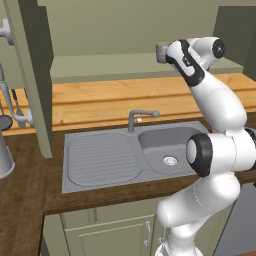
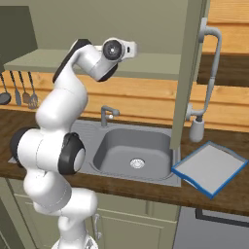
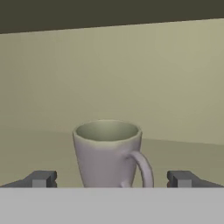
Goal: Pick the kettle from the counter and place it on the tray. Then pick the mug from the cabinet and place it on the tray. Then close the cabinet doors.
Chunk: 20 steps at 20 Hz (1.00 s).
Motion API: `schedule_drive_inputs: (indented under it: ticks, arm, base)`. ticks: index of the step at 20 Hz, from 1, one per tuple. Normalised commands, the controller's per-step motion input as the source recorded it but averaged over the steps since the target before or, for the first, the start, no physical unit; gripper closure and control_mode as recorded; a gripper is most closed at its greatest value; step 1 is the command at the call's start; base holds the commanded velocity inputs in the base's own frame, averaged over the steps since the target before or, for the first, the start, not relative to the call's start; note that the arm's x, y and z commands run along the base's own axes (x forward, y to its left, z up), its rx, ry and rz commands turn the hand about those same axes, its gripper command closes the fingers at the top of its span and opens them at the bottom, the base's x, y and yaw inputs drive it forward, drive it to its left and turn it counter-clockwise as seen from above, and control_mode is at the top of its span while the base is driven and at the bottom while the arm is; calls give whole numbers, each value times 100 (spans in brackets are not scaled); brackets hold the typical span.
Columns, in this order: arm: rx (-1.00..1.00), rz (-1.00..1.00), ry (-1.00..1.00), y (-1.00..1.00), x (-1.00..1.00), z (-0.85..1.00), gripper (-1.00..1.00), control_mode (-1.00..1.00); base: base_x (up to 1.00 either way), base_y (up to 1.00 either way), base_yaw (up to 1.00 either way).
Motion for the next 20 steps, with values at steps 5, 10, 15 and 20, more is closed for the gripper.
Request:
schedule_drive_inputs:
  ticks: [5, 10, 15, 20]
  arm:
    - [0, 6, -1, -16, 9, -8, -100, -100]
    - [0, 3, 0, -6, 7, -2, -100, -100]
    - [0, 0, 0, 0, 13, 0, -100, -100]
    - [0, 0, 0, 1, 19, 0, -100, -100]
  base:
    - [0, 0, 0]
    - [0, 0, 0]
    - [0, 0, 0]
    - [0, 0, 0]
